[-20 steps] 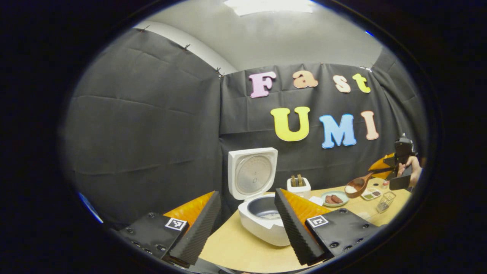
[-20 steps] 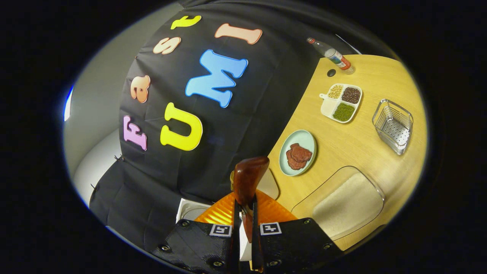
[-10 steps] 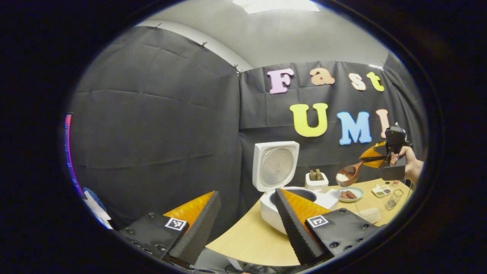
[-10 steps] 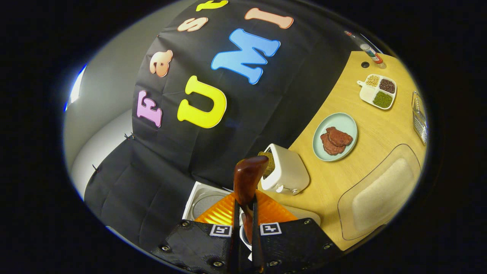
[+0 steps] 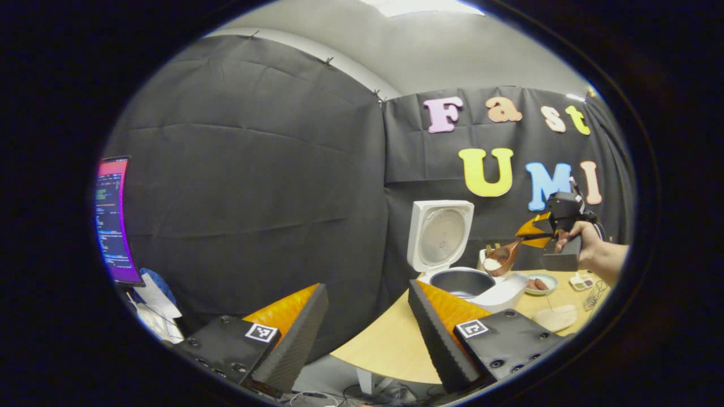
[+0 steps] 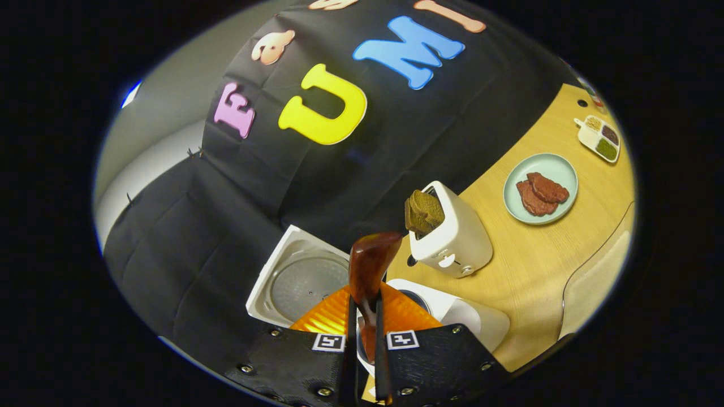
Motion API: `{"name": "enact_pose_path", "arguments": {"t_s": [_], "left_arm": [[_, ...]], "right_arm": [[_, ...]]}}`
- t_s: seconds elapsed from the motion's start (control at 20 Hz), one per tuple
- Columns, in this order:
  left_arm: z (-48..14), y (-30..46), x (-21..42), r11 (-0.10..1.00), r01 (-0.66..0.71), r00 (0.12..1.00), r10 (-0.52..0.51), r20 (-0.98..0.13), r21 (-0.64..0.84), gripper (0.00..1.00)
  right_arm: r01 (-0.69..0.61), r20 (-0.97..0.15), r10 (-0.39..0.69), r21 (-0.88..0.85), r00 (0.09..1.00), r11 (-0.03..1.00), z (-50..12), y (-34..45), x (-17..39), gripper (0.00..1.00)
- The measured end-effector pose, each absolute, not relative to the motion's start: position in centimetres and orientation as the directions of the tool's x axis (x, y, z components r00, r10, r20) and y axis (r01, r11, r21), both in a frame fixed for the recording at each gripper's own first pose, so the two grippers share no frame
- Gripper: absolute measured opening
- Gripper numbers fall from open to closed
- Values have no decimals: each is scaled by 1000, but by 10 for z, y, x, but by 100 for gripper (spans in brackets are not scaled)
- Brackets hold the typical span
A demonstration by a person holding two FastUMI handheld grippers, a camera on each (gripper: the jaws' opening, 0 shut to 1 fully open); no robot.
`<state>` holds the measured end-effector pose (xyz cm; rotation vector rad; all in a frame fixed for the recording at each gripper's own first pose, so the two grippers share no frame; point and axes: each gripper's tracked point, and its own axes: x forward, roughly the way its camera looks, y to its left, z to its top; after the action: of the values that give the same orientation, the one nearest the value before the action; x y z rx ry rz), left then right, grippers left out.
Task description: Close the left gripper, press the button to open the rice cooker; take a wooden spoon from the chopstick holder with the right hand, scoop a spoonful of rice and pour it into the rice cooker, then put the wooden spoon back into the chopstick holder.
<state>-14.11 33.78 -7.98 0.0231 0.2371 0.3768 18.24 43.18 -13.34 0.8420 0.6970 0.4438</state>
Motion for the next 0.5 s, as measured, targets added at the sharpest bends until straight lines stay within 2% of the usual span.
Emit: {"name": "enact_pose_path", "arguments": {"t_s": [0.05,0.1,0.15,0.25,0.3,0.5], "left_arm": [[-81,342,-146,923,-378,895,384,-229,68,99],[-82,347,-151,916,-395,887,400,-232,69,96],[-84,352,-158,910,-410,879,414,-237,70,100],[-90,361,-170,894,-442,860,446,-249,74,93],[-91,363,-175,889,-453,853,456,-255,74,99],[-92,368,-185,876,-476,839,478,-259,78,98]], "right_arm": [[-123,-390,608,766,692,631,-140,441,183,12],[-157,-400,608,734,686,660,-145,452,183,12],[-190,-407,611,707,679,682,-151,463,183,12],[-245,-423,617,656,664,714,-160,480,183,12],[-266,-431,616,633,659,727,-160,481,167,12],[-362,-440,611,527,658,769,-164,493,166,12]]}}
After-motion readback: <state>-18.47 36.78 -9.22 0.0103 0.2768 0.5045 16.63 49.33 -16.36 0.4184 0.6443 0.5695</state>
